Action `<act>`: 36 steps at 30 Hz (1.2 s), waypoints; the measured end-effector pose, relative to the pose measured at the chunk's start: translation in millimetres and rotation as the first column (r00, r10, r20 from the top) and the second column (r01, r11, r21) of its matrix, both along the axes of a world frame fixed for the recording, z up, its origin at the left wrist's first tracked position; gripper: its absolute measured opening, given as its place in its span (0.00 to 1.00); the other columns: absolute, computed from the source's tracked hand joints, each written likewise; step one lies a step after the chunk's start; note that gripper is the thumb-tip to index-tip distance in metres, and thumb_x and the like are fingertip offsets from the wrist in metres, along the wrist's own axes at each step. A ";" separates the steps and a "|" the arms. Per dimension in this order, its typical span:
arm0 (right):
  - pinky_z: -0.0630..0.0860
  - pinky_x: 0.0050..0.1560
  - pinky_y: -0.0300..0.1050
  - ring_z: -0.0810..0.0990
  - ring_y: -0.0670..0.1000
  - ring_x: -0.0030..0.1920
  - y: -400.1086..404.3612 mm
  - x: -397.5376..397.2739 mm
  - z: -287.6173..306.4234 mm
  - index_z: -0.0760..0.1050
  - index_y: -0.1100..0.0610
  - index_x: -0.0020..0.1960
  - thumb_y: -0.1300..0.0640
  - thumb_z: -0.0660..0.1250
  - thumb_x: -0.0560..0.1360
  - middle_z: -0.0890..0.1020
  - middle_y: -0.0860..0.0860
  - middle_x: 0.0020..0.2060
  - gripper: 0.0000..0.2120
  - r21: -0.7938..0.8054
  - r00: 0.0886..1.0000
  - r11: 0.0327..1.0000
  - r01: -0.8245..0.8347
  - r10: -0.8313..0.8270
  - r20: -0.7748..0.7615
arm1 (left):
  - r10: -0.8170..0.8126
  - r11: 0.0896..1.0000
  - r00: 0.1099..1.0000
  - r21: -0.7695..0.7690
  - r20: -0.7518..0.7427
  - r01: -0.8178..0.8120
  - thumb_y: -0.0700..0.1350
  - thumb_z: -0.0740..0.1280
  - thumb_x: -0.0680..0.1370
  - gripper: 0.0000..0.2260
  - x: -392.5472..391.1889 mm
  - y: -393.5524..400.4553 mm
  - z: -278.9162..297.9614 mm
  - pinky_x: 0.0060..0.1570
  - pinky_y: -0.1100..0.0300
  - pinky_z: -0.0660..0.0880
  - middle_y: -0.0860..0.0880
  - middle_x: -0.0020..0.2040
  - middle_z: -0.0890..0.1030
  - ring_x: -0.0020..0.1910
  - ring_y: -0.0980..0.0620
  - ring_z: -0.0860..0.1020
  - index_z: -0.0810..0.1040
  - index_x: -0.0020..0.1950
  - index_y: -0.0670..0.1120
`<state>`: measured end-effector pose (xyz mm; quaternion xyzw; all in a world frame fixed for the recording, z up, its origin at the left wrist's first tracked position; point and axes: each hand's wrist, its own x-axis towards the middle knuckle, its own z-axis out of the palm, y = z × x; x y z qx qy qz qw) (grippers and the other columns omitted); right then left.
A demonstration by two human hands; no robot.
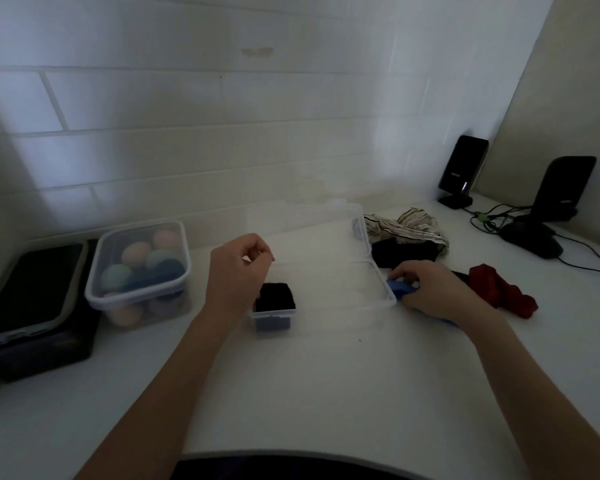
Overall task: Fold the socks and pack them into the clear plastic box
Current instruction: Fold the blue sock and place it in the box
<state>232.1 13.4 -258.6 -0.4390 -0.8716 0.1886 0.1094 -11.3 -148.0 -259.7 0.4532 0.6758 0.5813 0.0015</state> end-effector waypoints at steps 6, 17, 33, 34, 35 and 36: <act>0.69 0.36 0.38 0.74 0.43 0.38 -2.8 -7.9 20.4 0.78 0.48 0.47 0.60 0.65 0.71 0.80 0.47 0.40 0.09 0.023 0.944 0.997 0.075 -0.063 -0.323 | -0.032 0.999 0.999 -0.006 -0.022 0.032 0.42 0.60 0.64 0.07 2.0 0.8 -0.9 0.21 0.52 0.70 0.56 0.23 0.73 0.24 0.46 0.71 0.76 0.30 0.46; 0.80 0.36 0.39 0.84 0.43 0.42 -29.8 -41.8 62.6 0.76 0.53 0.54 0.60 0.56 0.79 0.84 0.49 0.43 0.11 -0.516 0.425 0.706 -0.486 -0.325 -0.845 | 0.004 1.000 0.958 0.015 -0.287 0.000 0.48 0.61 0.69 0.09 24.8 5.0 11.0 0.30 0.61 0.68 0.55 0.26 0.75 0.26 0.56 0.73 0.79 0.35 0.46; 0.78 0.55 0.44 0.82 0.45 0.54 -13.8 -101.3 56.5 0.75 0.47 0.59 0.50 0.69 0.72 0.83 0.45 0.53 0.16 -0.303 0.677 0.783 -0.543 0.194 -0.710 | -0.378 0.922 0.847 0.062 0.375 0.383 0.43 0.75 0.69 0.06 4.4 47.7 29.7 0.35 0.68 0.77 0.57 0.36 0.85 0.38 0.57 0.84 0.82 0.42 0.54; 0.79 0.52 0.43 0.83 0.46 0.52 -14.1 -103.5 54.9 0.76 0.46 0.57 0.51 0.71 0.71 0.84 0.45 0.52 0.16 -0.248 0.689 0.806 -0.538 0.250 -0.680 | -0.370 0.926 0.853 0.066 0.368 0.373 0.44 0.75 0.69 0.06 2.9 47.1 28.4 0.35 0.68 0.77 0.57 0.36 0.85 0.38 0.57 0.84 0.82 0.42 0.53; 0.80 0.50 0.44 0.83 0.47 0.49 -14.4 -106.5 52.9 0.77 0.48 0.56 0.55 0.72 0.71 0.84 0.46 0.50 0.14 -0.195 0.677 0.823 -0.534 0.278 -0.681 | -0.367 0.927 0.855 0.072 0.366 0.367 0.43 0.74 0.69 0.06 2.3 46.3 28.0 0.35 0.68 0.77 0.57 0.35 0.85 0.38 0.57 0.84 0.82 0.42 0.53; 0.80 0.48 0.45 0.84 0.48 0.46 -15.0 -109.6 51.6 0.78 0.50 0.54 0.59 0.72 0.71 0.85 0.47 0.47 0.12 -0.148 0.656 0.836 -0.528 0.290 -0.697 | -0.367 0.927 0.854 0.074 0.368 0.366 0.43 0.73 0.70 0.06 2.3 45.5 28.2 0.34 0.67 0.77 0.57 0.35 0.85 0.38 0.57 0.84 0.81 0.43 0.53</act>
